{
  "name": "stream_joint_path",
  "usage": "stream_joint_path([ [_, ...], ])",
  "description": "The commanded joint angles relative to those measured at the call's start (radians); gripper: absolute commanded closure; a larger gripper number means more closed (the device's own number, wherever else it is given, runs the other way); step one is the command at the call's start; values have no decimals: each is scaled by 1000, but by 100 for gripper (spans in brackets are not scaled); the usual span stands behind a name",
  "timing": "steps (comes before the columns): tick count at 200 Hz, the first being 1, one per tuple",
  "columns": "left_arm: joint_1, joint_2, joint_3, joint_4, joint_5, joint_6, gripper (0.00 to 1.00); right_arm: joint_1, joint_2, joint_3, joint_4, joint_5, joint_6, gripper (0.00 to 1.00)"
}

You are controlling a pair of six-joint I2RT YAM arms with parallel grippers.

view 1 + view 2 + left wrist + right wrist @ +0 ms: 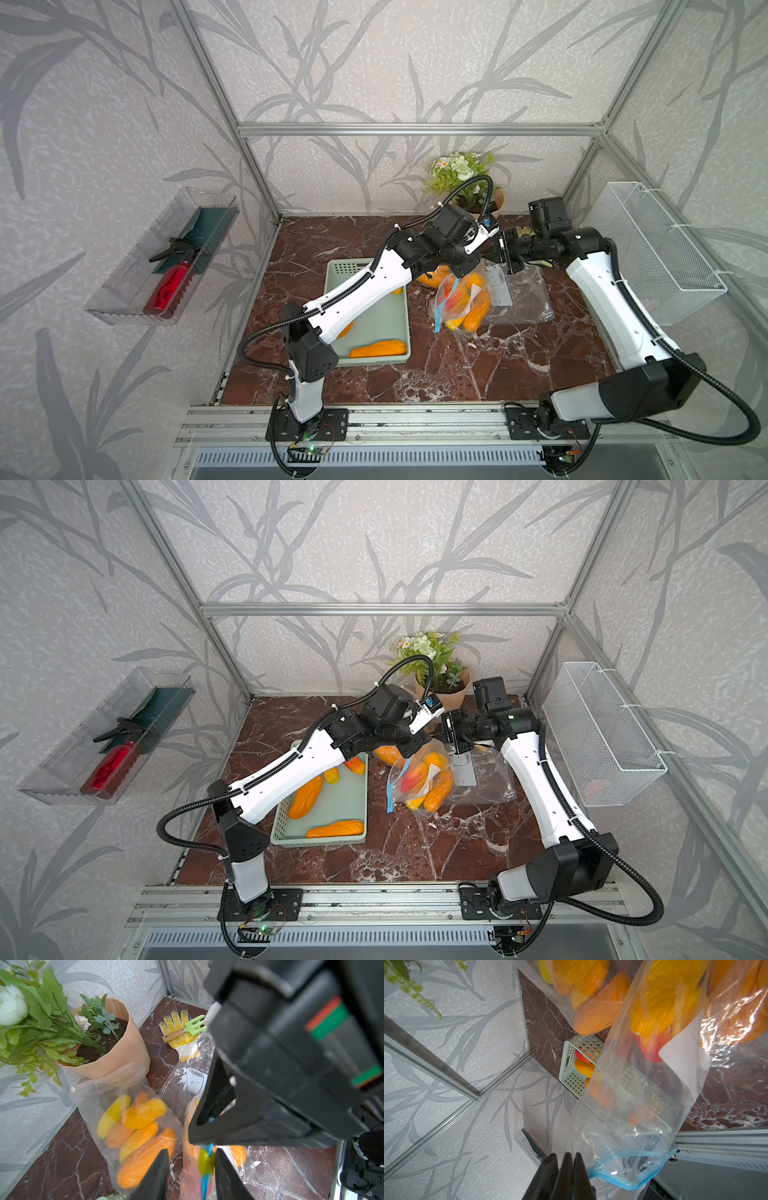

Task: Place the mango in a zip-top bag and seal the zipper
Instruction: Zip the zipper on the zipper food storage bag.

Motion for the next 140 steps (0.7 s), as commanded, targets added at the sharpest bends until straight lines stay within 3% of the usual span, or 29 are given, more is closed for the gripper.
stream_joint_path([
  [1,2,27,30,-9,24,21,68,-2,-2,37,-18,-10,-6,100],
  [25,2,34,34,-4,24,21,71,-1,-1,42,-21,-9,-8,100],
  [56,2,35,49,1,17,15,94,-1,1,48,-33,-1,-15,100],
  [82,-10,25,53,-2,-7,23,94,-1,10,65,-46,7,-27,100],
  [99,-19,23,50,-6,-36,33,81,-1,20,84,-58,10,-38,100],
  [110,-20,26,50,-5,-40,35,80,1,26,94,-66,12,-44,100],
  [140,-19,34,59,-2,-34,38,98,6,36,114,-84,19,-59,100],
])
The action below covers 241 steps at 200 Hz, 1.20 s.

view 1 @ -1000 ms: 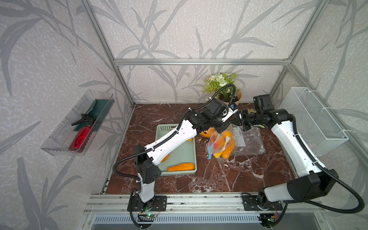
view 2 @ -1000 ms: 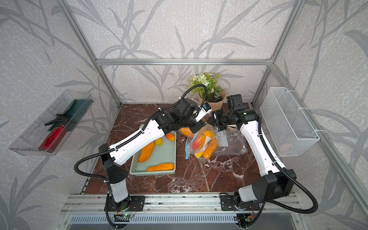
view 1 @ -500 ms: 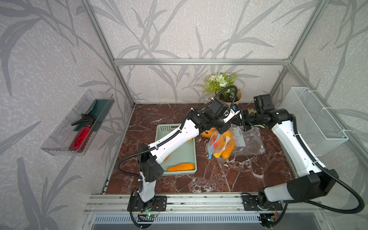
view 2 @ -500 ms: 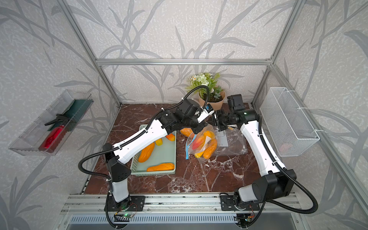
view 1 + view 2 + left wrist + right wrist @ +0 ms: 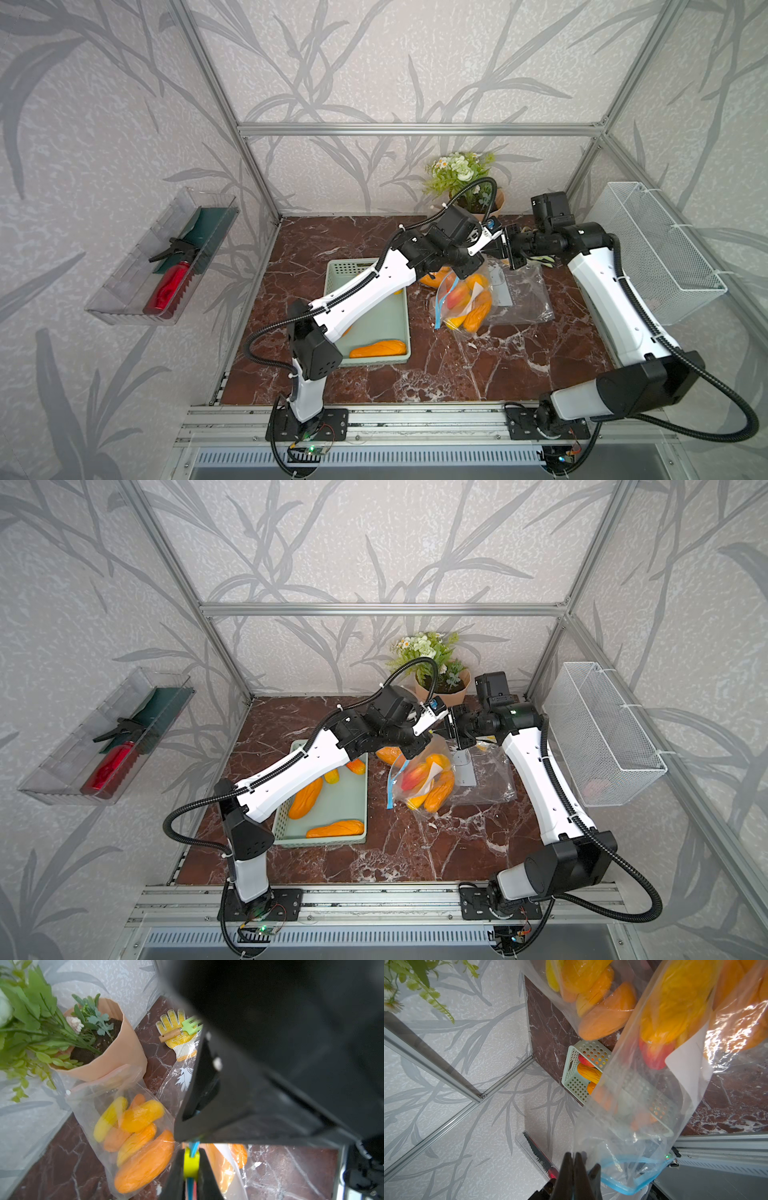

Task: Place the mango in a zip-top bag and seal the zipper
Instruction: Zip the zipper on the zipper food storage bag.

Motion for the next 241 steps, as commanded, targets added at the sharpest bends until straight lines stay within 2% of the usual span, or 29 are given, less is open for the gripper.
stream_joint_path([
  [1,-5,10,39,1,-19,21,99,9,5,39,-40,-5,-33,100],
  [51,-8,-11,6,-1,-22,28,100,2,12,45,-38,-2,-34,100],
  [82,-13,-37,-39,-8,-29,34,100,-20,46,116,-80,12,-69,100],
  [181,-17,-178,-258,3,-68,21,100,-53,84,198,-92,39,-76,100],
  [241,-18,-246,-315,-24,-40,-21,100,-102,153,396,-156,85,-99,100],
])
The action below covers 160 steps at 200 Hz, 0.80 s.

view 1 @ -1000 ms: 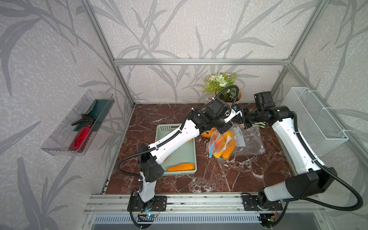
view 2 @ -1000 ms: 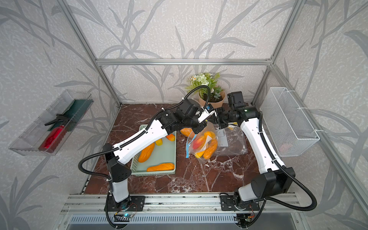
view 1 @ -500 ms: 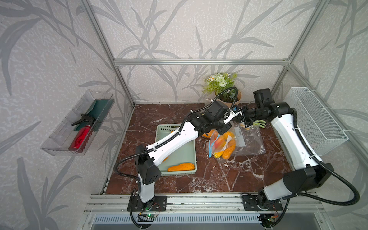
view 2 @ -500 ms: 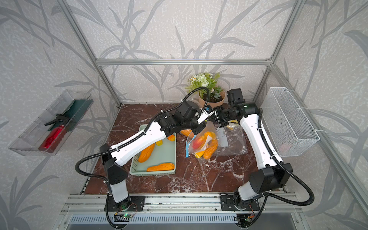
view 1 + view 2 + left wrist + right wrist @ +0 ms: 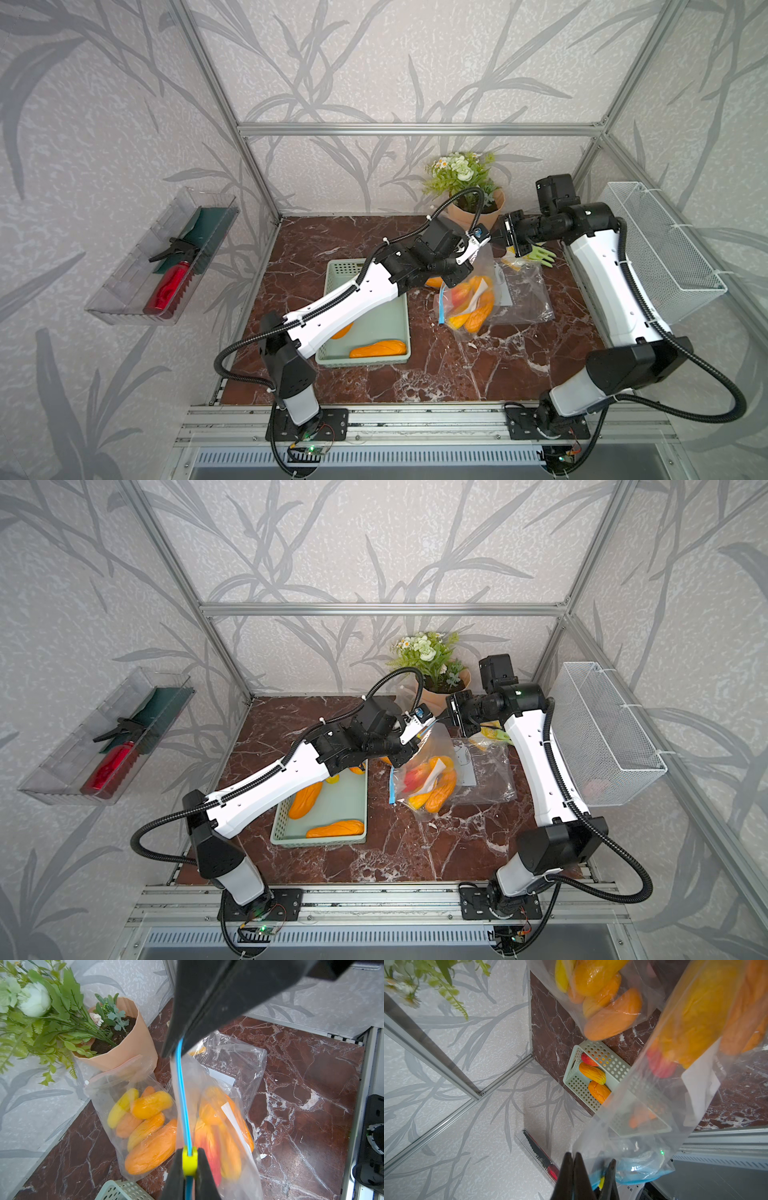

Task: Place the mango in a zip-top bag and seal the zipper
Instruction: Zip the zipper on the zipper food storage bag.

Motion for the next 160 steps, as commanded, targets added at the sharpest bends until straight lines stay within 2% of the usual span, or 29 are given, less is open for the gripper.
stream_joint_path([
  [1,-7,-48,-39,-148,12,-14,100,-53,20,105,32,82,-22,100],
  [106,-6,-173,-195,-193,78,-76,100,-141,39,212,11,121,-45,100],
  [152,-6,-166,-159,-241,149,-91,100,-139,52,228,15,100,-45,100],
  [160,-6,-157,-138,-236,155,-101,97,-131,51,229,15,100,-44,100],
])
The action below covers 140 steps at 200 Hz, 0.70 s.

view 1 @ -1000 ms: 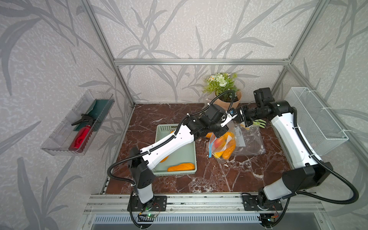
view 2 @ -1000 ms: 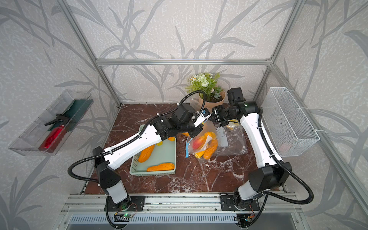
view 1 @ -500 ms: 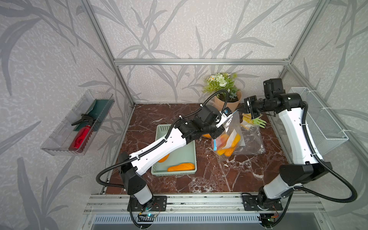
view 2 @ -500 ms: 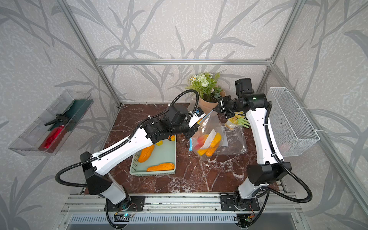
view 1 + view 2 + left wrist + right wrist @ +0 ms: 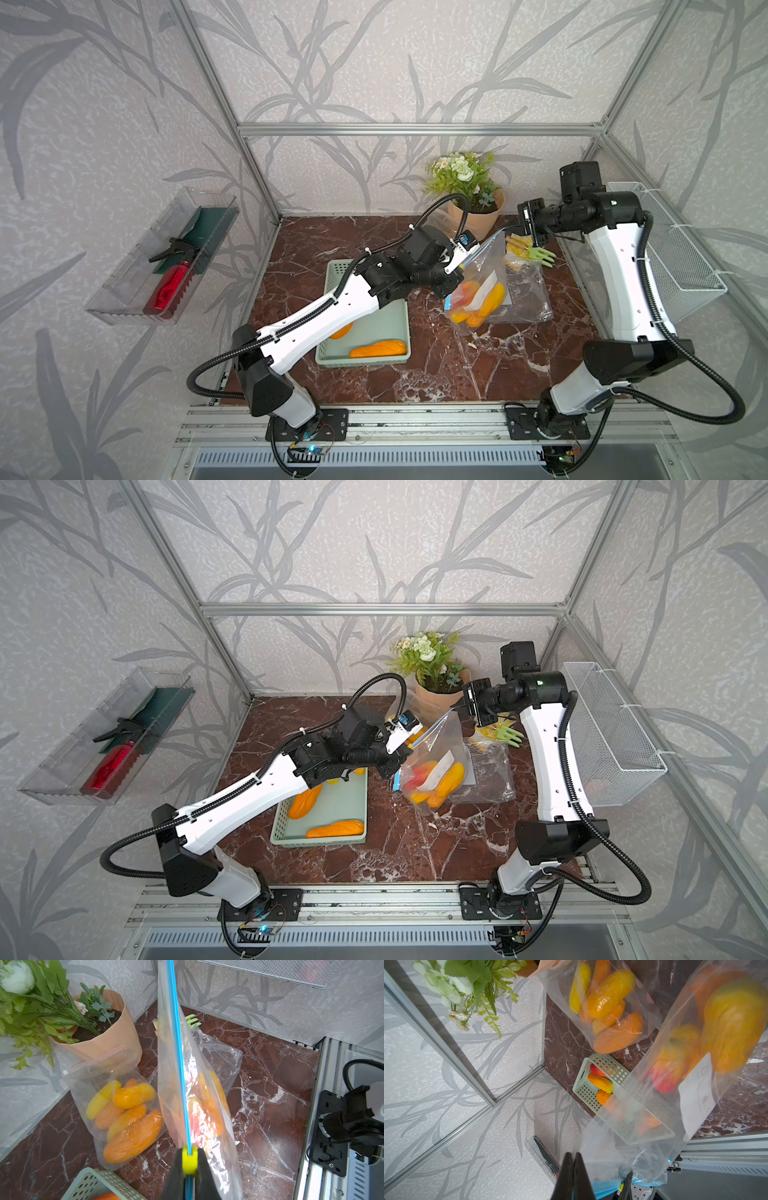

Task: Place the mango in a zip-top bag and seal the zipper
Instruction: Zip the zipper on the zipper food storage bag.

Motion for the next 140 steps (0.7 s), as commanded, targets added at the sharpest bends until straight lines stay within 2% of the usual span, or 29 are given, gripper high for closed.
stream_joint_path([
  [1,-6,-13,21,-245,54,-21,97,-38,8,56,141,99,-6,100],
  [48,-8,54,107,-270,109,-56,98,-49,-24,4,167,109,14,100],
  [116,-8,58,224,-504,183,-73,98,-79,119,332,52,125,-13,100],
  [140,-8,83,251,-574,208,-112,99,-81,128,367,38,143,-25,100],
])
